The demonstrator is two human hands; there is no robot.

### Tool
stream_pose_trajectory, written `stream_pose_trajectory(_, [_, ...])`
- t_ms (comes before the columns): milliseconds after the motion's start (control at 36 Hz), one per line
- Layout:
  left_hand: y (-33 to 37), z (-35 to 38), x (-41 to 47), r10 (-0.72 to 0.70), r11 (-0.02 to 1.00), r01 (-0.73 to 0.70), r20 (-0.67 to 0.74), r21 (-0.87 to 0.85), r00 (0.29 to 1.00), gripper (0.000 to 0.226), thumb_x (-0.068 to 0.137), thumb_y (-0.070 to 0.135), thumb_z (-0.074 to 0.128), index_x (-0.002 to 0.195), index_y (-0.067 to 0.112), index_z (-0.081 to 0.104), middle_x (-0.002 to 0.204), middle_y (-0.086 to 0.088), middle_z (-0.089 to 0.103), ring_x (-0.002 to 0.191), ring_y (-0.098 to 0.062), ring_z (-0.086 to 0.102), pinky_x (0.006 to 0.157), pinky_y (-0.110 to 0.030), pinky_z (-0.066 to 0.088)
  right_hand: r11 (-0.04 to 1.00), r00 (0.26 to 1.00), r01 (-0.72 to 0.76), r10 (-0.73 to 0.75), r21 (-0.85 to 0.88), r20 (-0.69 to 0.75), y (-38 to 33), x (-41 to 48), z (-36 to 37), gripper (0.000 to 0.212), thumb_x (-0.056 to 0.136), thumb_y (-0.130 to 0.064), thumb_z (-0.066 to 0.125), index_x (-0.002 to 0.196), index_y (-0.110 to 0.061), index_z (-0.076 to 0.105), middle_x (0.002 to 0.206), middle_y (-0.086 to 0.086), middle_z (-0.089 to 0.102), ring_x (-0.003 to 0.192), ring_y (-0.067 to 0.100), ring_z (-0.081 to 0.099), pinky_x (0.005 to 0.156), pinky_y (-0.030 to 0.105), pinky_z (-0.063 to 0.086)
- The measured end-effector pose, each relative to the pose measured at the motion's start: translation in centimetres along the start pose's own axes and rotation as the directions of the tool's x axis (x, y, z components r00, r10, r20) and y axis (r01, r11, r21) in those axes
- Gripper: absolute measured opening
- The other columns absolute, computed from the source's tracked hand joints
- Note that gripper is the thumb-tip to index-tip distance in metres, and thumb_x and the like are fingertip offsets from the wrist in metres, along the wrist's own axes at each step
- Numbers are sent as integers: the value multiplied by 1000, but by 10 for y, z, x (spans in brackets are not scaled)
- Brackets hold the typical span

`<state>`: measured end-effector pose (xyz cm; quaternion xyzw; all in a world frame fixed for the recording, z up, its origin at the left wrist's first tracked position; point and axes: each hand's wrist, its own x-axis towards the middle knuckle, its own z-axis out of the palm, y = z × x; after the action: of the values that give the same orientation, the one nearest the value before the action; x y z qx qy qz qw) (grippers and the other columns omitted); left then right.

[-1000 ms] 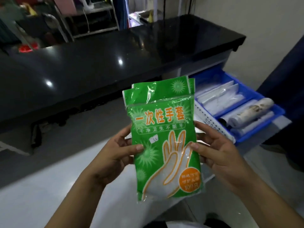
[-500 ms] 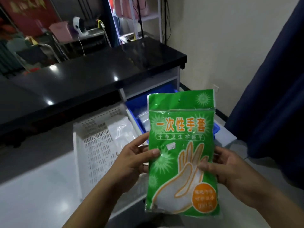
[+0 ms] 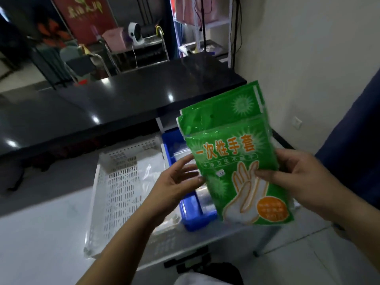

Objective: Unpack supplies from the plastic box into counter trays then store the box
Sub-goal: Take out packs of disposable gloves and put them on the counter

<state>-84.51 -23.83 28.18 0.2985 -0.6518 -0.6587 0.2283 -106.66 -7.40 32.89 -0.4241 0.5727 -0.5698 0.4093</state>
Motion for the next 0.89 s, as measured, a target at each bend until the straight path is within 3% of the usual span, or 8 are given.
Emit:
stream_pose_trajectory(111, [-23,-34,36,-73,943,178,-347,281,935,64,82,25,79,137,42,52,143,1,53,129,-17,51,95,-36,49,894,989,109,-143,-435,-45,-15,30,-20,41,87,-12,69,110,-46,69,98,-17,76,92,5,72,78,27,58])
stream_pose_trajectory(194, [-45,-55,56,-206,904,345,-451,252,868,74,86,20,74,149,34,38,155,-5,39,133,-27,46,99,-44,48,639,967,157,-256,-753,-16,-28,56,-34,41,88,-26,65,114,-56,55,92,-41,66,82,-13,63,65,7,48])
stream_pose_trajectory(278, [-62,-64,67,-283,898,395,-436,193,855,76,86,12,71,150,29,34,154,-6,41,103,-18,64,78,-40,58,407,941,187,-334,-894,45,-34,84,-37,46,85,-20,67,119,-48,53,83,-20,73,65,5,62,50,21,42])
stream_pose_trajectory(361, [-73,-64,73,-303,893,413,-439,180,846,76,84,10,71,148,31,37,149,-2,47,82,-8,66,60,-32,59,227,898,263,-414,-938,152,-30,115,-32,41,86,-14,66,124,-31,64,87,6,76,62,29,64,49,17,32])
stream_pose_trajectory(500, [-88,-66,74,-238,874,398,-470,277,850,72,85,23,72,147,41,39,143,4,53,90,-6,66,81,-46,60,91,891,320,-367,-943,267,-13,170,-11,42,87,-7,60,125,-25,66,99,9,75,75,34,68,50,29,46])
stream_pose_trajectory(611, [-90,-68,73,-199,878,369,-468,305,861,68,86,22,70,141,50,41,134,8,58,80,-6,70,76,-45,60,50,868,380,-363,-924,338,6,209,8,39,83,-3,64,119,-18,70,107,11,74,86,38,69,57,47,57])
stream_pose_trajectory(722, [-90,-69,73,-250,872,411,-478,268,842,73,88,20,69,150,37,35,147,4,52,96,-20,69,81,-45,59,23,882,402,-278,-915,381,29,241,21,45,80,3,68,121,-17,68,108,10,73,89,38,68,59,41,54])
stream_pose_trajectory(889, [-86,-63,73,-264,876,423,-504,232,822,71,89,18,71,149,38,38,146,7,52,93,-2,64,78,-39,60,-72,906,413,-71,-908,418,66,285,40,52,88,-8,53,135,-29,50,123,6,61,107,33,57,71,41,43])
